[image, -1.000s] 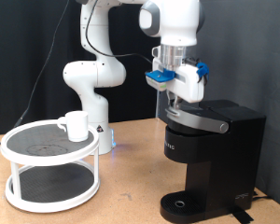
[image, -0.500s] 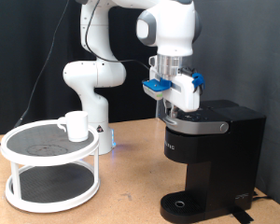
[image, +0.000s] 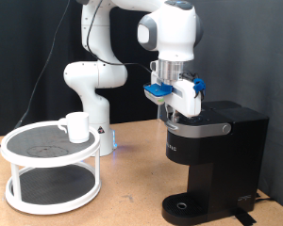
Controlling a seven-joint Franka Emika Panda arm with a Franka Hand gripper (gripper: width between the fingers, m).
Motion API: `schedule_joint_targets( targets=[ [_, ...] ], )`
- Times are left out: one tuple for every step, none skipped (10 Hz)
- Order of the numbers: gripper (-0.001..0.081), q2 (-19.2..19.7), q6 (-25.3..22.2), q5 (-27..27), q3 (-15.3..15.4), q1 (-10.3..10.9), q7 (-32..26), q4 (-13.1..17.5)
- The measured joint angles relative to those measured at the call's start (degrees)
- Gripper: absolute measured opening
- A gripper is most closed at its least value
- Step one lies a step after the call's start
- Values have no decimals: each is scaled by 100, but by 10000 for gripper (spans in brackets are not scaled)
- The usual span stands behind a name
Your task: Make a cup of coffee with the keurig machine
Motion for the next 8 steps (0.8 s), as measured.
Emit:
schedule_joint_targets(
  targets=[
    [0, 0, 0, 25, -6, 0, -23, 0],
    [0, 0, 0, 83, -19, -1, -93, 0],
    [0, 0, 0, 190, -33, -2, -199, 2],
    [0, -2, 0, 319, -48, -3, -325, 5],
    [0, -8, -15, 439, -65, -6, -429, 14],
    [0, -14, -53, 549, -84, -7, -501, 35],
    [0, -30, -113, 693, -103, -8, -586, 69],
    [0, -68, -228, 900, -124, -9, -700, 138]
  ],
)
